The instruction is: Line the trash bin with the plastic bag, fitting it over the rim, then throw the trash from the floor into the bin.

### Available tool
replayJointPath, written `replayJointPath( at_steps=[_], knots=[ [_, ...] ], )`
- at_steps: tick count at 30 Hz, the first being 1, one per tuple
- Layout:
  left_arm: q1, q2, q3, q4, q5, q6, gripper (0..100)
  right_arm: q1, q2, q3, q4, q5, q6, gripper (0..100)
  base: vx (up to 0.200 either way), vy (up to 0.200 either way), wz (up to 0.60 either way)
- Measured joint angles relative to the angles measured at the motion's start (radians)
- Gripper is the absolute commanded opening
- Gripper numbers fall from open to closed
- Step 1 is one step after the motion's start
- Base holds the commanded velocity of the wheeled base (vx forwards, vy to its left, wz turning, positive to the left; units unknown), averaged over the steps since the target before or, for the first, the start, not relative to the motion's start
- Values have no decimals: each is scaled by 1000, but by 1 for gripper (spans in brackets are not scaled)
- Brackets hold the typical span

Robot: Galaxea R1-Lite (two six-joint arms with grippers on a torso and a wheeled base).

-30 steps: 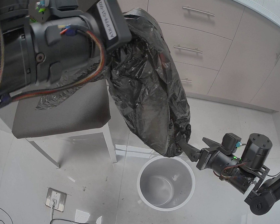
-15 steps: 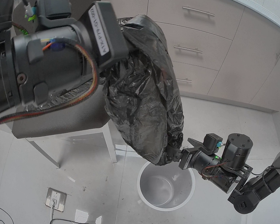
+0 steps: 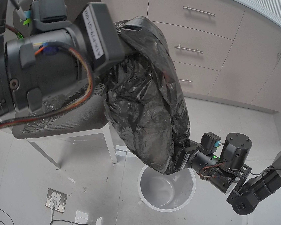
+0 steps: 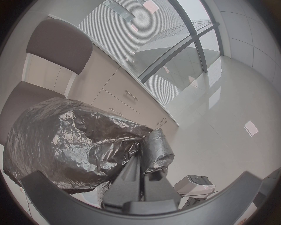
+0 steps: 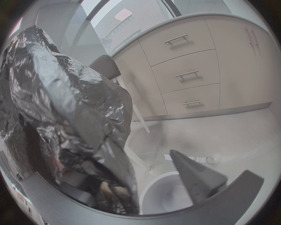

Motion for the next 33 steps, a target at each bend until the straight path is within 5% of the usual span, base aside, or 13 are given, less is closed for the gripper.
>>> replayJointPath(
  at_steps=[11,17,33],
  knots=[
    [4,-31,93,-11,-11,-8,0,2,-46,69,-9,-20,0,0,0,0,0],
    [38,-67,207,-14,-150,-4,0,-6,-139,128,25,-18,-33,0,0,0,0],
    [111,-95,487,-281,-317,4,0,-64,-533,108,818,84,-286,0,0,0,0]
  ],
)
